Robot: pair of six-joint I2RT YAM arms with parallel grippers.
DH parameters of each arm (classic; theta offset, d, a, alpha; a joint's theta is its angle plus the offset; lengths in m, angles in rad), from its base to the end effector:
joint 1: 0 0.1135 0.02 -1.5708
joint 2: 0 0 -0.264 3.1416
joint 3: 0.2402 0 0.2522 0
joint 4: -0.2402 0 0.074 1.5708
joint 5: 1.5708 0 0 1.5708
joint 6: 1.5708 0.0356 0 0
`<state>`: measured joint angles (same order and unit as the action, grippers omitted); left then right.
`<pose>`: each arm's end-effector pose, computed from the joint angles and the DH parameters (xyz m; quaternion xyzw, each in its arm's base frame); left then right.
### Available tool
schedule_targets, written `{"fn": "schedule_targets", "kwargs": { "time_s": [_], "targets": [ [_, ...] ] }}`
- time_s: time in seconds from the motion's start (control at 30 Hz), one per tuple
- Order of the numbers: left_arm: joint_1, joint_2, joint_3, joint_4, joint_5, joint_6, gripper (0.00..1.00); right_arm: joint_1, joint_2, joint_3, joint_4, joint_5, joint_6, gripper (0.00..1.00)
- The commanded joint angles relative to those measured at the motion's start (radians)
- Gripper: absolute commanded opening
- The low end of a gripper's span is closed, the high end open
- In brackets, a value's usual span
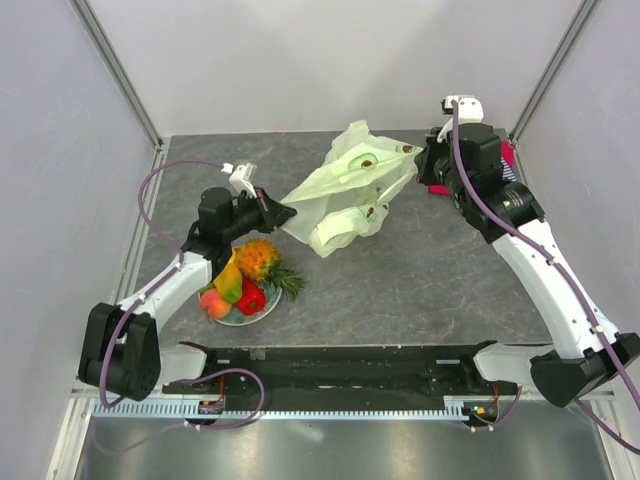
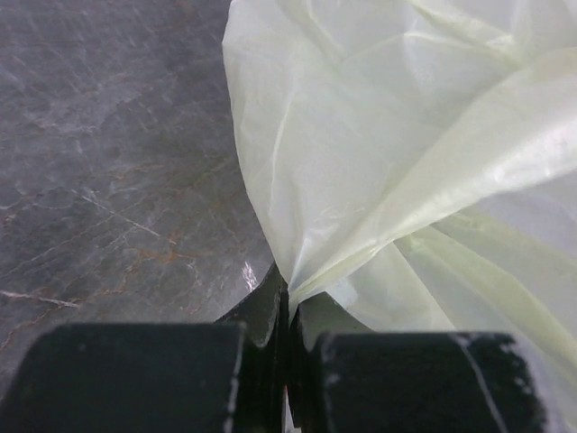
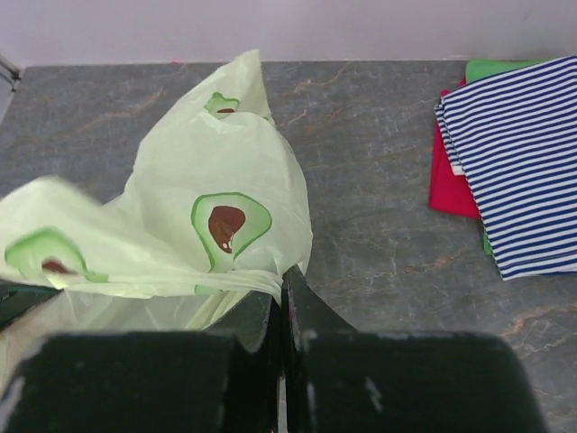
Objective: Place the fruits into the plastic bag
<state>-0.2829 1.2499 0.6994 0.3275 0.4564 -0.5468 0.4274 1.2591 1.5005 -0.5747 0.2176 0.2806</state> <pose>0.2647 -0.0933 0.2636 0.0398 0.7731 -0.4068 0.4850 0.2446 0.1030 0.4460 0.0034 0.8122 0.1169 0.5715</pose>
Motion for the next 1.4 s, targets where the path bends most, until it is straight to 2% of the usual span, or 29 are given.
{"fn": "schedule_targets", "kwargs": {
  "time_s": [0.0,0.07,0.13,0.2,0.23,0.27,0.33,0.37,0.43,0.53,0.67,0.77,0.8,0.83,0.9,1.0,1.37],
  "targets": [
    [0.007,0.103,0.112,-0.113,0.154,0.074,0.01,-0.003,0.002,-0.005,-0.022,-0.082,-0.048,0.00],
    [-0.009,0.149,0.168,-0.130,0.168,0.068,0.04,0.020,0.003,-0.058,-0.005,-0.110,-0.025,0.00],
    [-0.036,0.218,0.208,-0.148,0.177,0.076,0.10,0.072,0.014,-0.098,0.016,-0.106,-0.014,0.00],
    [-0.053,0.252,0.255,-0.189,0.151,0.079,0.20,0.112,0.029,-0.111,0.021,-0.081,0.003,0.00],
    [-0.053,0.261,0.256,-0.191,0.143,0.074,0.32,0.119,0.033,-0.117,0.022,-0.052,0.012,0.00],
    [-0.052,0.260,0.255,-0.192,0.133,0.070,0.39,0.120,0.039,-0.118,0.025,-0.044,0.022,0.00],
    [-0.053,0.220,0.232,-0.193,0.099,0.076,0.54,0.122,0.045,-0.125,0.030,-0.012,0.055,0.00],
    [-0.053,0.197,0.220,-0.191,0.085,0.090,0.66,0.120,0.049,-0.123,0.029,0.000,0.063,0.00],
    [-0.053,0.140,0.177,-0.193,0.036,0.108,0.76,0.122,0.062,-0.115,0.030,0.025,0.081,0.00],
    [-0.053,-0.005,0.131,-0.240,-0.057,0.154,0.84,0.120,0.085,-0.092,0.035,0.042,0.092,0.00],
    [-0.053,-0.170,0.085,-0.367,-0.198,0.196,0.86,0.122,0.114,-0.075,0.052,0.048,0.098,0.00],
    [-0.055,-0.276,0.043,-0.490,-0.350,0.156,0.91,0.122,0.125,-0.069,0.070,0.046,0.103,0.00],
    [-0.056,-0.314,0.037,-0.525,-0.448,0.140,0.91,0.122,0.126,-0.069,0.073,0.046,0.101,0.00],
    [-0.056,-0.332,0.023,-0.604,-0.505,0.124,0.95,0.122,0.126,-0.069,0.075,0.046,0.104,0.00],
    [-0.056,-0.363,0.015,-0.677,-0.634,0.079,0.95,0.123,0.126,-0.074,0.079,0.045,0.106,0.00],
    [-0.058,-0.380,0.005,-0.810,-0.737,0.036,0.95,0.120,0.123,-0.085,0.087,0.046,0.106,0.00],
    [-0.059,-0.463,0.046,-1.012,-0.851,0.001,0.98,0.122,0.122,-0.092,0.119,0.040,0.108,0.00]
  ]
}}
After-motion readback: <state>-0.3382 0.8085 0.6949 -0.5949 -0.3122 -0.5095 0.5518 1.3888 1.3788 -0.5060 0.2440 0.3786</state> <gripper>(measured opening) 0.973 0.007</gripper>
